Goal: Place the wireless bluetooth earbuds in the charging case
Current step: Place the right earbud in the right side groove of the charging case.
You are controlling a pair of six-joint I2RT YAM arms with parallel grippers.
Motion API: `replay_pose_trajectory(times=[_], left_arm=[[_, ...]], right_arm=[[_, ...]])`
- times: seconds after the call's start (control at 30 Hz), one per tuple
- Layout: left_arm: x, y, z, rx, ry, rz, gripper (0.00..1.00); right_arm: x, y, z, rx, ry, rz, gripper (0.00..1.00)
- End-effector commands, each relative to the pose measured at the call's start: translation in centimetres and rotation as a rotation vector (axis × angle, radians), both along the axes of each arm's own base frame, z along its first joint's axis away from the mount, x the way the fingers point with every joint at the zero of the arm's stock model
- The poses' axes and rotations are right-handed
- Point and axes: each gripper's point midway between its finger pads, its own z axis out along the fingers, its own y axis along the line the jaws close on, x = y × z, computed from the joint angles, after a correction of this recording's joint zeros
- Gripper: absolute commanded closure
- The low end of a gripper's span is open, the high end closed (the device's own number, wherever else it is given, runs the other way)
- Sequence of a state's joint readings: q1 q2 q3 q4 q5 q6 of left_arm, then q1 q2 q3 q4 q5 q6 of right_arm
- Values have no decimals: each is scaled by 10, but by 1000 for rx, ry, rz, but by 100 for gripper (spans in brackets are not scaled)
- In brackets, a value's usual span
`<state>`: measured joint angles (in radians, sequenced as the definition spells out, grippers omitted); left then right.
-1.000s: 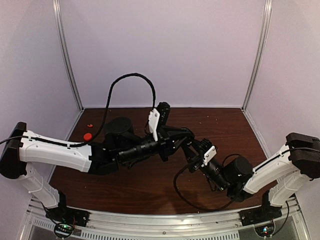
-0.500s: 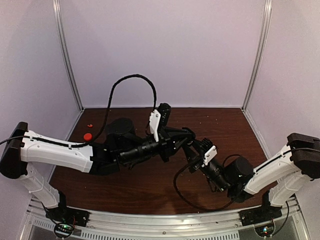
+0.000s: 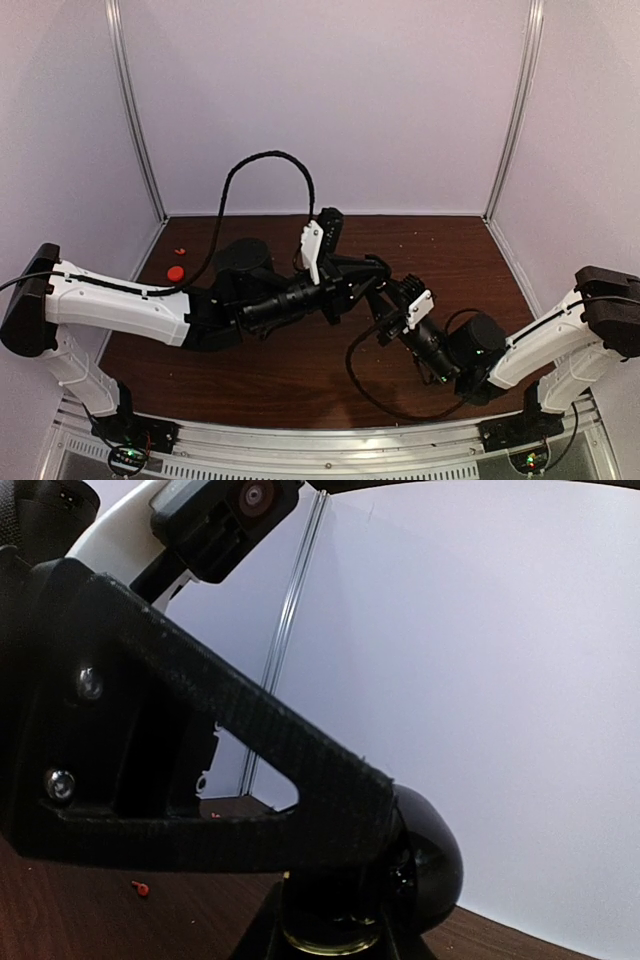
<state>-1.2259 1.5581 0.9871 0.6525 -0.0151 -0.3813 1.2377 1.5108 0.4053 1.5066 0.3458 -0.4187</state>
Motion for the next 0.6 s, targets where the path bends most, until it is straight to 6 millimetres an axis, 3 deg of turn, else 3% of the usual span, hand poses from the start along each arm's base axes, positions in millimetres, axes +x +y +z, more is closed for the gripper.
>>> replay_pose_trajectory(times=[0.0, 0.43, 0.57], left_arm=[[0, 0, -16, 25, 16, 7, 91], [0, 4, -21, 46, 20, 17, 91], [4, -1, -29, 84, 34, 26, 85]], right_arm=[[-6, -6, 31, 111, -26, 13, 100], [-5, -10, 32, 130, -20, 9, 100], [-6, -9, 33, 127, -23, 11, 100]])
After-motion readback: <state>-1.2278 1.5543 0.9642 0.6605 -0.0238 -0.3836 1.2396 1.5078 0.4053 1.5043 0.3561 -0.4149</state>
